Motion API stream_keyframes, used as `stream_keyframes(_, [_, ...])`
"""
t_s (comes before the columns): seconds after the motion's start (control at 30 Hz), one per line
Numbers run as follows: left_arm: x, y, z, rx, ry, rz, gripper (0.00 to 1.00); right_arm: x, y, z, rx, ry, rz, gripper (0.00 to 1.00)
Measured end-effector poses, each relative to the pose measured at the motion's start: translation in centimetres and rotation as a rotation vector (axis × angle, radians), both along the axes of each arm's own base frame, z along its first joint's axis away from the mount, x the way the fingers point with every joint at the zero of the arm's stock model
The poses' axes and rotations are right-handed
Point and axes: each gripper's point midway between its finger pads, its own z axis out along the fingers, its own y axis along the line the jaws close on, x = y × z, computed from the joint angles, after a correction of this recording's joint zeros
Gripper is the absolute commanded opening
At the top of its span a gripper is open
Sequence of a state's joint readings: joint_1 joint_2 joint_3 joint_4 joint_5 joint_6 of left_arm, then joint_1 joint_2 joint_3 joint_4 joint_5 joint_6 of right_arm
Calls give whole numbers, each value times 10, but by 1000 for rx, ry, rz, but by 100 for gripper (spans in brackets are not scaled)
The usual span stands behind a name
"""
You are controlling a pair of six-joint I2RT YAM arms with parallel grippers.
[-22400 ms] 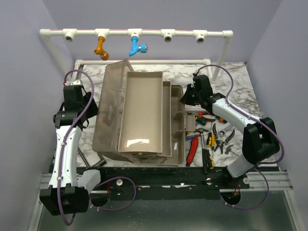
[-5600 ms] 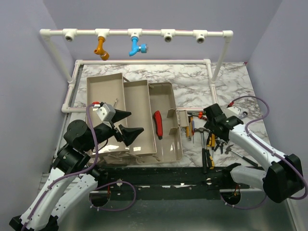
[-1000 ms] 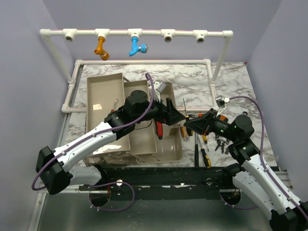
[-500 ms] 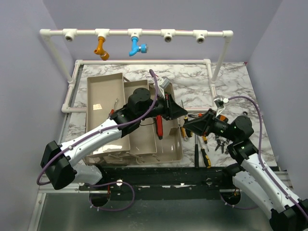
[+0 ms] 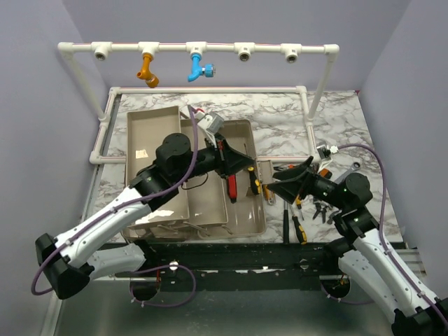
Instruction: Pack the tool kit
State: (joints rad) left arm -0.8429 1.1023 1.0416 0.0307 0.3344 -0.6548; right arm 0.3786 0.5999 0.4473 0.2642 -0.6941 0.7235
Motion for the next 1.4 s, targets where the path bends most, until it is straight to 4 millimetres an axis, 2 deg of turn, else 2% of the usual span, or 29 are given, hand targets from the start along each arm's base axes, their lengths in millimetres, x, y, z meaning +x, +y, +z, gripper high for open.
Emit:
stream_keyframes(0.13, [10, 40, 11, 54, -46, 114, 0, 6, -7, -1, -12, 4, -72, 95])
stream_keyframes(0.23, [20, 83, 26, 127, -89, 260, 0, 14, -15, -3, -33, 15, -147, 95])
stream_keyframes(0.43, [19, 153, 49, 281, -137, 477, 0, 26, -31, -17, -94, 32, -271, 95])
stream_keyframes(0.5, [21, 178, 47, 364, -136, 569, 0, 31, -35, -24, -115, 51, -302, 95])
stream_keyframes(0.6, [24, 206, 44, 456, -126, 678, 0, 41, -42, -38, -151, 96, -365, 95])
stream_keyframes(0.63, [28, 220, 41, 514, -117, 738, 0, 45, -46, -44, -168, 120, -394, 95])
stream_keyframes(0.7, [38, 236, 31, 602, -88, 808, 0, 53, -54, -55, -202, 166, -458, 95])
stream_keyframes(0.97, [69, 253, -38, 867, 24, 833, 0, 77, -98, -105, -391, 370, -732, 95])
stream_keyframes(1.07, [77, 258, -49, 893, 49, 840, 0, 80, -111, -124, -455, 456, -808, 95])
stream_keyframes(1.23, [84, 252, -69, 875, 76, 799, 0, 78, -125, -152, -534, 580, -893, 95])
stream_keyframes(1.4, [93, 257, -82, 881, 116, 802, 0, 74, -127, -163, -563, 626, -898, 95])
